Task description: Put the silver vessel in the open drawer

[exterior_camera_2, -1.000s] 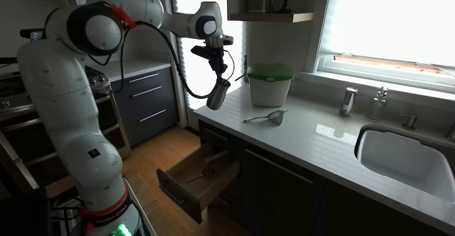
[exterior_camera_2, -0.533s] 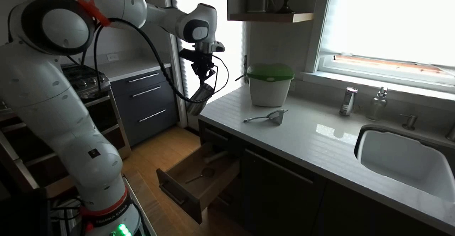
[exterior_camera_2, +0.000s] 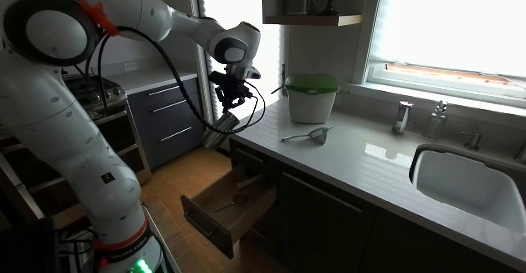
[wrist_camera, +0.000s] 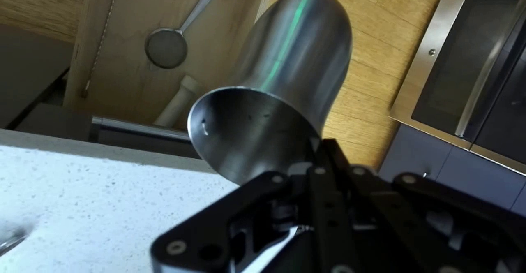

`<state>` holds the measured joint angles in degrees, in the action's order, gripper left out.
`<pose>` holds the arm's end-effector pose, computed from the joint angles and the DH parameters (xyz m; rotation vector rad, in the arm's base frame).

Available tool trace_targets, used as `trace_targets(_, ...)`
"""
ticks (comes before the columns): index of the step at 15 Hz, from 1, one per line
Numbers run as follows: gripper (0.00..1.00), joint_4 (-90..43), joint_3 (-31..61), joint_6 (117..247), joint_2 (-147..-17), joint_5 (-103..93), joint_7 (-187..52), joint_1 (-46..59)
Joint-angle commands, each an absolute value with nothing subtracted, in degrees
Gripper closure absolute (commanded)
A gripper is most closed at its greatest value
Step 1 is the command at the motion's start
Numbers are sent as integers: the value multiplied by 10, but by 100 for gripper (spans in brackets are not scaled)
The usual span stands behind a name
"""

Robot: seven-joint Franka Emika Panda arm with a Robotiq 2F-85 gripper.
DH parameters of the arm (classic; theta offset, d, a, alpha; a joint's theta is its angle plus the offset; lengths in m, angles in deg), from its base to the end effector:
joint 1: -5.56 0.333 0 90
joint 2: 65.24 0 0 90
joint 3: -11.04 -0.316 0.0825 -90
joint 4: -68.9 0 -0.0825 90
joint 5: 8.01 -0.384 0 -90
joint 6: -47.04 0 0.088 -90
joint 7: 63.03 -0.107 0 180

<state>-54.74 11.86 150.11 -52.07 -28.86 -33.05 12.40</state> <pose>0.4666 0.0791 0.4903 -2.6760 -0.7156 0.0731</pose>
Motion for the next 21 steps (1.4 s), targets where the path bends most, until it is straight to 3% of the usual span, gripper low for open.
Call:
trace_targets(1,97,-545,113,1500,-521,-289,-332,122)
trace_targets(11,99,-599,118,1530,-533,-302,-329,114)
trace_targets(21,99,-754,152,1699,-572,-408,-278,83)
